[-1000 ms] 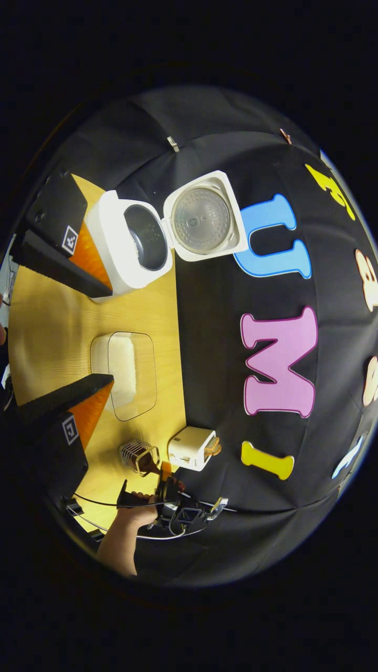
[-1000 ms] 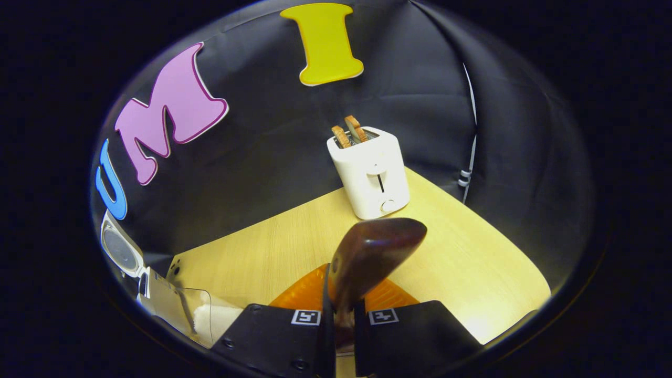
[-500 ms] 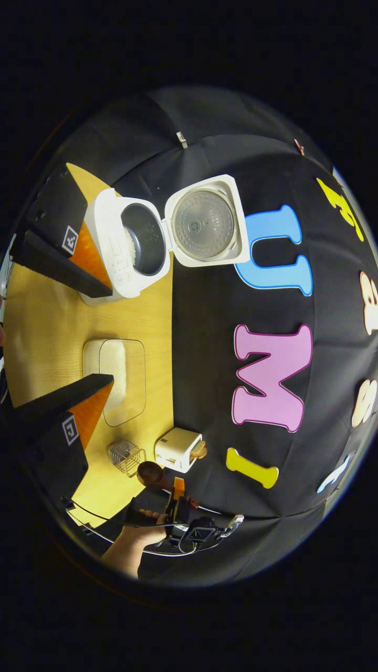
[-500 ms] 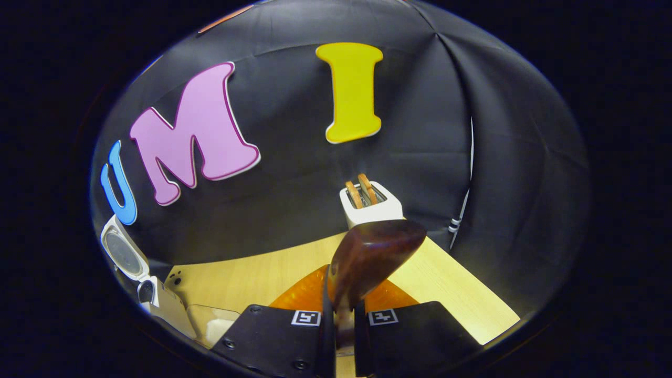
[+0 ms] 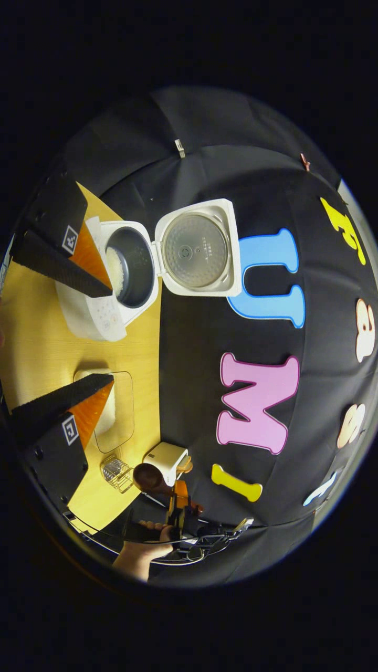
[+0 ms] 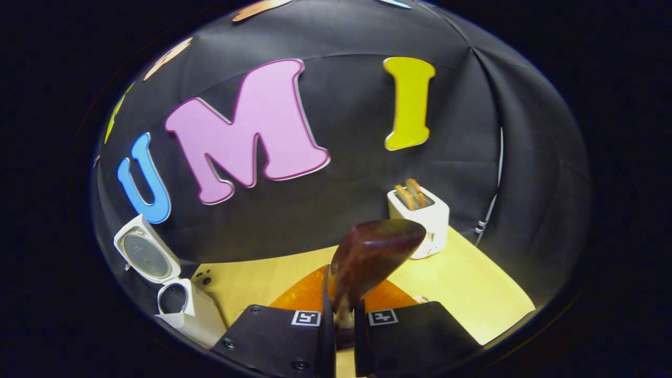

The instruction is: Close the left gripper, press the button to open the rice cooker; take a wooden spoon from the chopstick holder with the right hand, scoop a spoonful of rice and pour it into the rice cooker, then put the wooden spoon back into the chopstick holder.

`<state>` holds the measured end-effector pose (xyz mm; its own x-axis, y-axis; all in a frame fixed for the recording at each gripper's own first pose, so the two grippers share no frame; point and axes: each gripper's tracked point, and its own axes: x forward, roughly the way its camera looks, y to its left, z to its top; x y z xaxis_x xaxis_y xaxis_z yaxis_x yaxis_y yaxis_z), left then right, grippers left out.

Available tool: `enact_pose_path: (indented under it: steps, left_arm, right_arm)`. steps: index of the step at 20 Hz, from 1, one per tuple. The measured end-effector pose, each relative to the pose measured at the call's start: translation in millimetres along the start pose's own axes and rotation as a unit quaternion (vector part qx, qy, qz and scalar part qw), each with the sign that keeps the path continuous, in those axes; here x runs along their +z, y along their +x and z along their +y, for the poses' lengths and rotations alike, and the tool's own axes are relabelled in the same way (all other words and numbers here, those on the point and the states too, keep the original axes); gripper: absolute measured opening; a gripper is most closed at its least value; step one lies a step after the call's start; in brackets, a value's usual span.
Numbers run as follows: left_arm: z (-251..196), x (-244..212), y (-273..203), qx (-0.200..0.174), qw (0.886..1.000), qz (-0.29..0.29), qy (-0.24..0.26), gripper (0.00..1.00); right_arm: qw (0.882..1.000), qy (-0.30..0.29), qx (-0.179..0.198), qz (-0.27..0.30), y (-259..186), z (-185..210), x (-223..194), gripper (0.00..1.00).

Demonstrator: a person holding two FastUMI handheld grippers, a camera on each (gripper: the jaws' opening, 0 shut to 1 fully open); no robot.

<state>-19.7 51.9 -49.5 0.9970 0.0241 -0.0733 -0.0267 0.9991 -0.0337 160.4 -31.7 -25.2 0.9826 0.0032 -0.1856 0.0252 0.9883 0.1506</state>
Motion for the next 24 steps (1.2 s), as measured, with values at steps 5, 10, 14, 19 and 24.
enact_pose_path:
  steps: [5,10,14,19,24]
  left_arm:
    - [41.0,6.3,0.7,0.008,1.000,0.000,0.028,0.95]
    - [61.7,0.9,-2.4,0.006,1.000,0.018,0.017,0.94]
    - [71.7,-6.8,0.6,0.002,0.999,0.029,0.020,0.94]
    - [88.6,-14.3,6.5,0.002,0.999,0.044,-0.019,0.95]
    - [114.9,-19.5,8.3,0.017,0.998,0.049,-0.033,0.96]
  right_arm:
    - [0.998,-0.041,0.032,0.023,13.2,60.8,-44.8,0.18]
    - [0.994,-0.099,0.027,0.034,36.1,78.9,-101.0,0.18]
    - [0.991,-0.118,-0.005,0.058,54.2,68.8,-147.0,0.18]
    - [0.990,-0.100,-0.017,0.099,60.7,72.4,-189.9,0.18]
    - [0.989,-0.072,0.005,0.126,51.2,105.6,-207.0,0.18]
